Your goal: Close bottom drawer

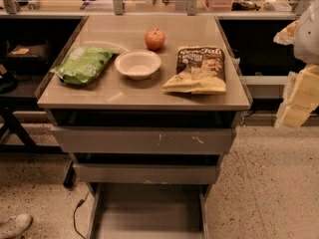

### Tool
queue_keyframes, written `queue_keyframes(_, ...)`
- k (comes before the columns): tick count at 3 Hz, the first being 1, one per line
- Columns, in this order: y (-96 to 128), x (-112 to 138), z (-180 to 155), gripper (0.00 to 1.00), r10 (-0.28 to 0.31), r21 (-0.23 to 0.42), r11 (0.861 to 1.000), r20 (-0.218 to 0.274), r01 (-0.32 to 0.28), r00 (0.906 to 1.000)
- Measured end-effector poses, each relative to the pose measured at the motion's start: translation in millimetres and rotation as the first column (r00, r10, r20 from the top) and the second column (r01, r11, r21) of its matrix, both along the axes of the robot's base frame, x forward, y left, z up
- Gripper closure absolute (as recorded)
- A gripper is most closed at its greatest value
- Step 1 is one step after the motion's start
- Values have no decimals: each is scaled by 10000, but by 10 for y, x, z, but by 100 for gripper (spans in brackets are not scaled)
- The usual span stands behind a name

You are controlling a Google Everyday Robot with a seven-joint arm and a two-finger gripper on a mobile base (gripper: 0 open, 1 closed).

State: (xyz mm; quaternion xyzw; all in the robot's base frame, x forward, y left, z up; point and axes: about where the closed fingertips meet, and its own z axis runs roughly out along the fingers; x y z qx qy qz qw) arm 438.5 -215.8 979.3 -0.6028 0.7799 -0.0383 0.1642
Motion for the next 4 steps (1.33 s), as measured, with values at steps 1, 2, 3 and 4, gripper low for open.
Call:
queue_keyframes(1, 0, 0, 0, 0, 0, 0, 10000, 0, 0, 10000)
queue_keyframes(2, 0, 0, 0, 18, 0, 0, 10000, 0, 0, 10000)
queue_keyframes(3, 0, 0, 0, 41, 0, 0, 10000, 1, 0, 10000)
queue_keyframes(4, 0, 0, 0, 64, 0, 0, 10000, 1, 0, 10000)
